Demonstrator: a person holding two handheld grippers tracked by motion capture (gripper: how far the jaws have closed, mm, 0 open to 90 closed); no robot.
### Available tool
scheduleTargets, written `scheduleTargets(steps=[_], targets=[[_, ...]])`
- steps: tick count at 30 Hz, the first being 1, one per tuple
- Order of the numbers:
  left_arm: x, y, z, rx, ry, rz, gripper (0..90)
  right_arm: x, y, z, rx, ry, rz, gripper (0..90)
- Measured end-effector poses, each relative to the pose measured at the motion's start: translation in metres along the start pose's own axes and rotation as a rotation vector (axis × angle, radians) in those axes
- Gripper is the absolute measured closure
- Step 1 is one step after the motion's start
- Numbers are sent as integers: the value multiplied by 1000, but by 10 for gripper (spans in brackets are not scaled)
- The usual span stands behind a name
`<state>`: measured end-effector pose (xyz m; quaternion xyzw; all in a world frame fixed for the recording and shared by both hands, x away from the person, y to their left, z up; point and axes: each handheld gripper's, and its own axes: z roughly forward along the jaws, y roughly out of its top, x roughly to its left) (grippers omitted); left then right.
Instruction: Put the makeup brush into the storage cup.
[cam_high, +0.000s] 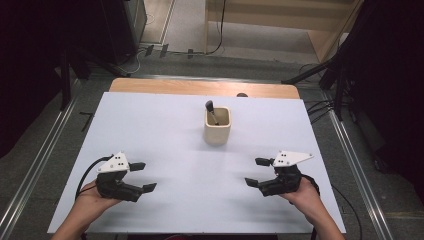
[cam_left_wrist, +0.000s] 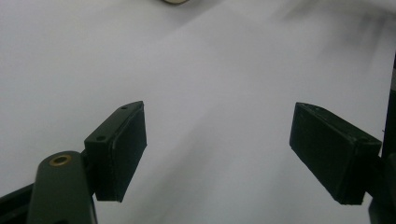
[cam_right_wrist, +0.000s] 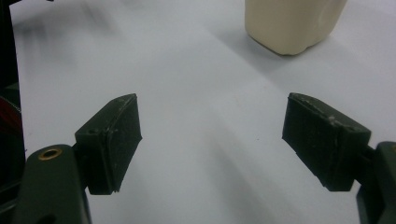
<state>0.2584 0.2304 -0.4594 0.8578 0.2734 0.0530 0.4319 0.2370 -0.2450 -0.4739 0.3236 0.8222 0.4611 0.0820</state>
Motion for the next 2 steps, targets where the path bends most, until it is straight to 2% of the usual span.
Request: scheduleTargets(steps=[2], targets=[[0,0,0,-1,2,0,195,0,0,0,-3,-3,4,201]])
